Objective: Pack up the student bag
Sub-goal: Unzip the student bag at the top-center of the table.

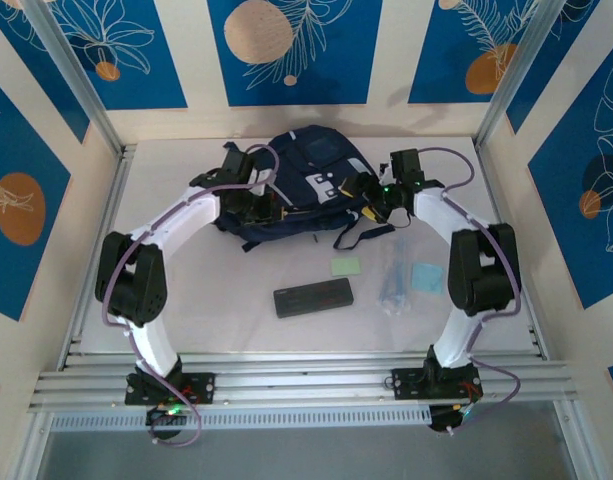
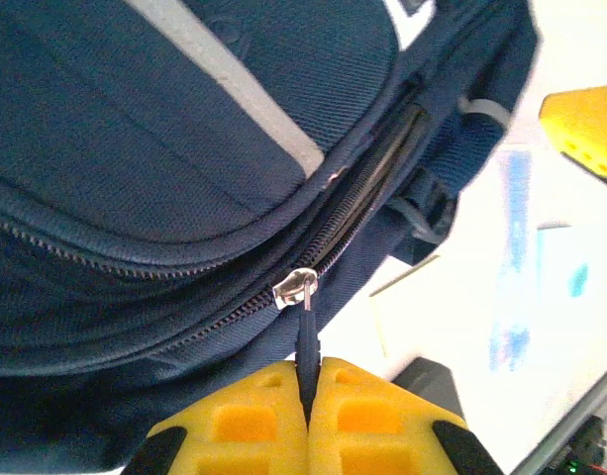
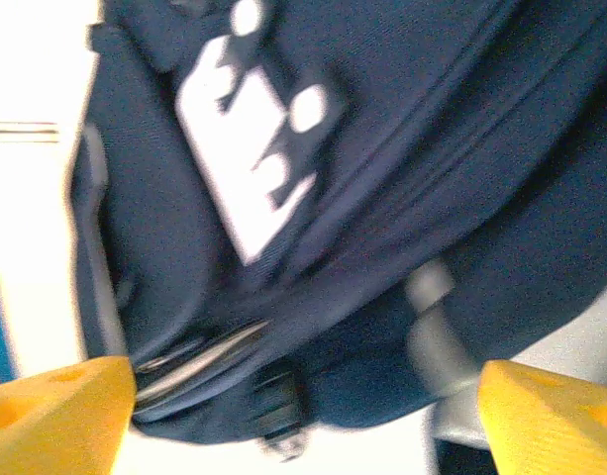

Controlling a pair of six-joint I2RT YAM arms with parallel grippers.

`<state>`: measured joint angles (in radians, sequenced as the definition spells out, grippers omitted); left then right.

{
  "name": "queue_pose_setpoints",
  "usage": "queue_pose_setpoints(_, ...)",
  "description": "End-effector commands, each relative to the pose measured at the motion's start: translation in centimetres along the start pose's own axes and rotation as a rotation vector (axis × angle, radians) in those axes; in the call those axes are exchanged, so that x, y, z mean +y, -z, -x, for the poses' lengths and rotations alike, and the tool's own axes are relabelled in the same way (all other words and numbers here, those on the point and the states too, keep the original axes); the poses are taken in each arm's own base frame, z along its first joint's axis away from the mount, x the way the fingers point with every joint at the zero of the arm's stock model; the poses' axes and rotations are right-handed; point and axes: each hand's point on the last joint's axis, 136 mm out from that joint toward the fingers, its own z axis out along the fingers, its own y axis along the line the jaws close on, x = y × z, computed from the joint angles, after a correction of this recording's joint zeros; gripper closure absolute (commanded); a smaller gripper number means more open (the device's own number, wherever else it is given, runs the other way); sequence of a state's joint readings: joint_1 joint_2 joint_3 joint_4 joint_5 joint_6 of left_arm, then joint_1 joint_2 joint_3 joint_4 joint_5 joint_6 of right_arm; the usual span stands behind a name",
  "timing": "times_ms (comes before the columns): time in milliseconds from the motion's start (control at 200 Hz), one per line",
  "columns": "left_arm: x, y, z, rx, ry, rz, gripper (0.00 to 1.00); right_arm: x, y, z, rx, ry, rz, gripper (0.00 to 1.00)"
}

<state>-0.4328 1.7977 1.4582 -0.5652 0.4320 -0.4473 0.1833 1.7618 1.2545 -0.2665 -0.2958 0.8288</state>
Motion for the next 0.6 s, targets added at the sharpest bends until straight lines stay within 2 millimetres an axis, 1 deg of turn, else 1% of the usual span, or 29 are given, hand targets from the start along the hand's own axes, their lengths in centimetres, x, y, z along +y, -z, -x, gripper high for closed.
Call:
queue_pose_setpoints(0, -6.0, 1.9, 2.2, -0.079, -0.076, -0.163, 1.0, 3.3, -0.1, -3.1, 0.088, -0.083, 0.161, 0.04)
queue_pose_setpoints(75, -7.1, 1.6, 1.8, -0.07, -0.091, -0.181, 1.0, 4.6, -0.8, -4.3, 0.107, -0.13, 0.212, 0.04)
queue_pose_setpoints(205, -8.0, 1.0, 1.0, -0.052, -0.107, -0.193, 1.0, 5.7, -2.5, -5.7, 0.134, -0.224, 0.248, 0.04)
queue_pose_setpoints(265, -8.1, 0.7, 0.5, -0.042, -0.111, -0.196, 1.0, 5.8, -3.6, -6.0, 0.133, -0.25, 0.251, 0.05)
queue_pose_setpoints(325, -8.2, 0.5, 0.0, -0.032, -0.115, -0.199, 1.0, 5.3, -4.8, -6.2, 0.123, -0.275, 0.218, 0.06)
queue_pose_setpoints(355, -8.2, 0.4, -0.3, -0.023, -0.115, -0.199, 1.0, 5.1, -5.5, -6.1, 0.118, -0.285, 0.218, 0.09)
queue_pose_setpoints(375, -8.2, 0.4, -0.5, -0.019, -0.115, -0.199, 1.0, 5.1, -5.9, -6.1, 0.112, -0.288, 0.221, 0.14)
queue_pose_setpoints(405, -8.0, 0.3, -0.8, -0.014, -0.116, -0.196, 1.0, 4.7, -6.4, -5.9, 0.098, -0.296, 0.214, 0.24)
queue_pose_setpoints(425, -7.8, 0.3, -1.0, -0.011, -0.116, -0.189, 1.0, 4.6, -6.7, -5.8, 0.088, -0.302, 0.212, 0.4)
queue_pose_setpoints(460, -7.2, 0.2, -1.4, -0.006, -0.121, -0.168, 1.0, 4.4, -7.0, -5.5, 0.075, -0.305, 0.222, 0.77)
queue_pose_setpoints(475, -6.9, 0.2, -1.5, -0.007, -0.123, -0.155, 1.0, 4.4, -7.0, -5.4, 0.07, -0.305, 0.226, 0.9)
queue_pose_setpoints(490, -6.5, 0.1, -1.7, -0.001, -0.125, -0.142, 1.0, 4.3, -7.1, -5.3, 0.065, -0.304, 0.225, 1.0)
queue_pose_setpoints(595, -2.5, -0.1, -2.9, 0.031, -0.089, -0.027, 1.0, 4.0, -6.3, -4.5, 0.026, -0.253, 0.209, 1.0)
